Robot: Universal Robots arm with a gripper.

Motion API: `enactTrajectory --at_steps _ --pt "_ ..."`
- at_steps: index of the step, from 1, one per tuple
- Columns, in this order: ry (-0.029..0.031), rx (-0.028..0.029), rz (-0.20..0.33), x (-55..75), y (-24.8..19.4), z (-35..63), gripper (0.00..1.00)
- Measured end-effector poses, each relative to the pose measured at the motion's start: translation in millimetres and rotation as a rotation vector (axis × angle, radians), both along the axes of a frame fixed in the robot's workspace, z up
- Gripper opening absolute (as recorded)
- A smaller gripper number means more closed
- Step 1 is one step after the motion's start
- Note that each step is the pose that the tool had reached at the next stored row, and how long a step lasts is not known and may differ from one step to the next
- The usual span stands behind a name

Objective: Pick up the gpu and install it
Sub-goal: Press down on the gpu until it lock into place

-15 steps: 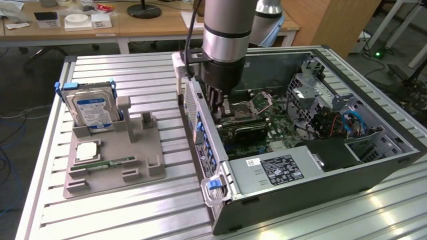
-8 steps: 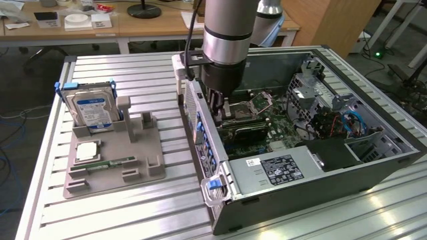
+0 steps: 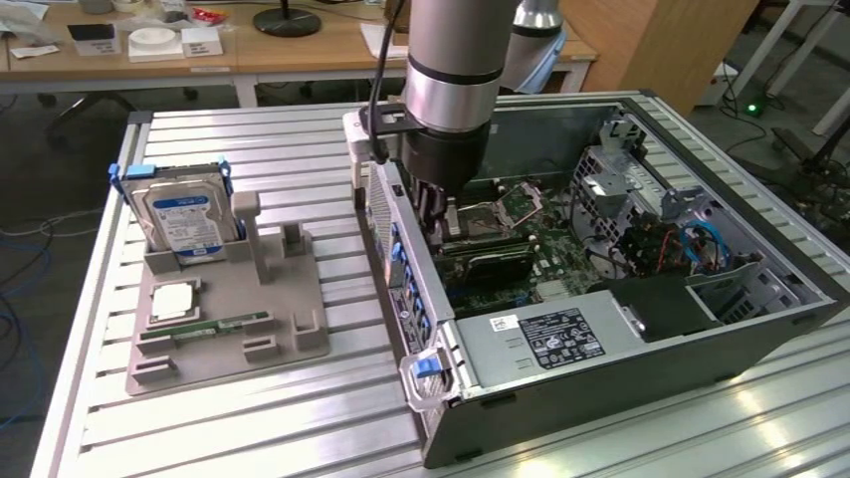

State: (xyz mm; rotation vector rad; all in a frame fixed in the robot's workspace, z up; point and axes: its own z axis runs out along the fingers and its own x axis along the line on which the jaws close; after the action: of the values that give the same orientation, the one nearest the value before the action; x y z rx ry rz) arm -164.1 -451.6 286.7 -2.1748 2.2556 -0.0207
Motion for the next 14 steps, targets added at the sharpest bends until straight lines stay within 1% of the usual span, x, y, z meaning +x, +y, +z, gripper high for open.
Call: enactTrajectory --at_steps 2,4,6,11,14 --pt "0.0026 0.0000 0.000 7.3 0.0 -0.5 0.10" --pt "0.0067 0.0001 0.000 15.0 0.0 -0.8 0.10" --pt "0.0096 0.0001 0.000 19.5 0.0 -1.3 0.10" --pt "0.0129 -0.0001 0.000 22.2 0.3 -3.6 0.10" --pt "0.0134 -0.0001 0.000 21.2 0.5 -3.7 0.10"
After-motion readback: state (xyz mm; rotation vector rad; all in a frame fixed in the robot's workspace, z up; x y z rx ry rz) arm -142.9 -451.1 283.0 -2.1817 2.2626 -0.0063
